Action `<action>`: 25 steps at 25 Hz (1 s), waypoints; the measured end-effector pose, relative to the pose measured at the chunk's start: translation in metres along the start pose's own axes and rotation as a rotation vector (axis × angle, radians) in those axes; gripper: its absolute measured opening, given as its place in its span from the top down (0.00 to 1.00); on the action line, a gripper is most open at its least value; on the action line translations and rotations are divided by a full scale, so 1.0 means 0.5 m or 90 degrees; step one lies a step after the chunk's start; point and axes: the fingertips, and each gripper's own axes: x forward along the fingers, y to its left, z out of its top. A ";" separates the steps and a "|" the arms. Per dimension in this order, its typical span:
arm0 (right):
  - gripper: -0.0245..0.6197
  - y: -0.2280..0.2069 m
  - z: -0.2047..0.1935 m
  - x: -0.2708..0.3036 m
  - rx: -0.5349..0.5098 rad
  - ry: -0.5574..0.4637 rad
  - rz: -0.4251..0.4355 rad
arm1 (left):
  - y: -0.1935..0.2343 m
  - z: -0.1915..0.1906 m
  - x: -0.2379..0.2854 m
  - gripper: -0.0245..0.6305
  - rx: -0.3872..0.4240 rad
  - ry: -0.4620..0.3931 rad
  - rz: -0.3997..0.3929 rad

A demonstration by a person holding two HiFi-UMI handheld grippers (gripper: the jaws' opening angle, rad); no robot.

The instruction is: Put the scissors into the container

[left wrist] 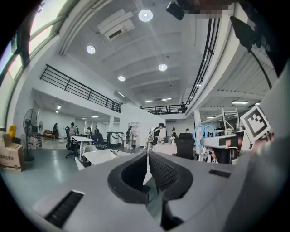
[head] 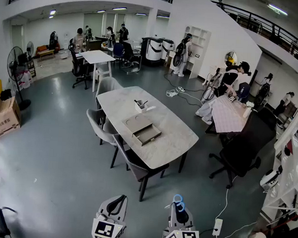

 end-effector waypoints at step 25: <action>0.90 0.097 -0.021 0.053 -0.008 -0.001 -0.012 | 0.105 -0.002 -0.020 0.93 0.011 0.001 -0.019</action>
